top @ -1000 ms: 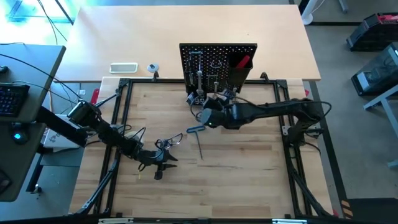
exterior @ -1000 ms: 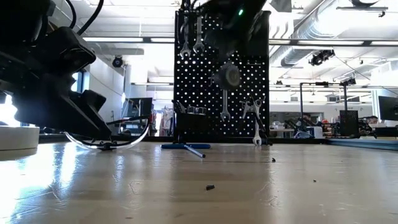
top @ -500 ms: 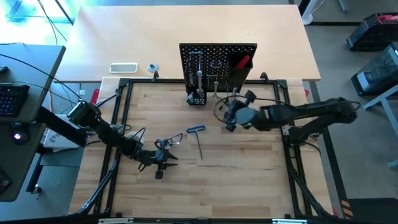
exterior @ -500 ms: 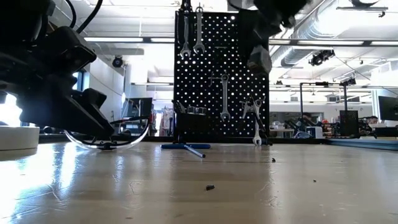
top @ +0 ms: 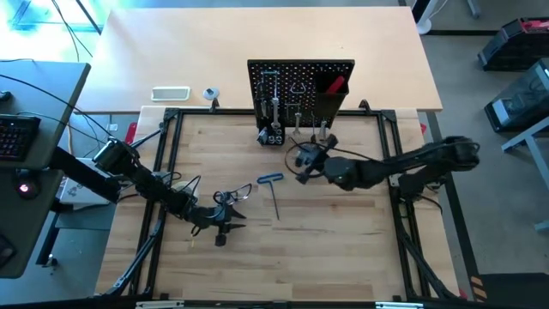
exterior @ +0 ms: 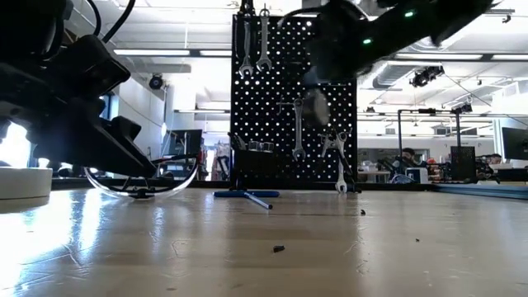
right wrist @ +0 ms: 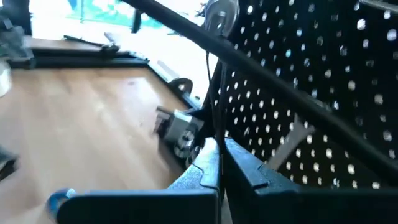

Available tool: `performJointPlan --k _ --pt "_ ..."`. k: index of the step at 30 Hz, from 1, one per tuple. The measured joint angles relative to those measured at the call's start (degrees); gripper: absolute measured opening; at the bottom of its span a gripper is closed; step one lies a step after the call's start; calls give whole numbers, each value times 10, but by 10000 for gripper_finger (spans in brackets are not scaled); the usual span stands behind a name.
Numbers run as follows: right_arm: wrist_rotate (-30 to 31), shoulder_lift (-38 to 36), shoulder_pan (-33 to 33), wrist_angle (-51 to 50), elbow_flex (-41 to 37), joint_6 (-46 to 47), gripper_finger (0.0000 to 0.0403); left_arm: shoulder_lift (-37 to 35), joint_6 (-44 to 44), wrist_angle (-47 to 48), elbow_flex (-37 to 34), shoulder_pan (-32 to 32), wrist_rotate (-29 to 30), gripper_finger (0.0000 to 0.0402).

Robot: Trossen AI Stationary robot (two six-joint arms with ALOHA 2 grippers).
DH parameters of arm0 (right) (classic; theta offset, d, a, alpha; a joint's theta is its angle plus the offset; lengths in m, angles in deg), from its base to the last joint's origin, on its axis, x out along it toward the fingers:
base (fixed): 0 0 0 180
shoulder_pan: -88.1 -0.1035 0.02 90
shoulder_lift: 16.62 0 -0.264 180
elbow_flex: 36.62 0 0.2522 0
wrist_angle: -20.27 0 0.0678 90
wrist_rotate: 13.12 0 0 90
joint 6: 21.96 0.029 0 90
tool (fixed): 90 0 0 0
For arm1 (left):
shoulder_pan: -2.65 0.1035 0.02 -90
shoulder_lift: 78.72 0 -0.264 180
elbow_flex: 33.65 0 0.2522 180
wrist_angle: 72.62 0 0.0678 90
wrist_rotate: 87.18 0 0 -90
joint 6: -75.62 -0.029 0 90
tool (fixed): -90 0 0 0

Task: Hang tools onto peg board
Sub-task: Hang the tape measure onto the peg board

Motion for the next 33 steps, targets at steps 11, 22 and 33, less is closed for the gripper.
performJointPlan --k 11,22,33 --pt "-4 83 66 110 21 -57 0 0 5 1 0 0 1 117" --pt "48 107 70 121 21 -85 0 0 -1 3 0 9 4 117" --pt "21 107 92 132 21 -85 0 0 -1 3 0 27 0 117"
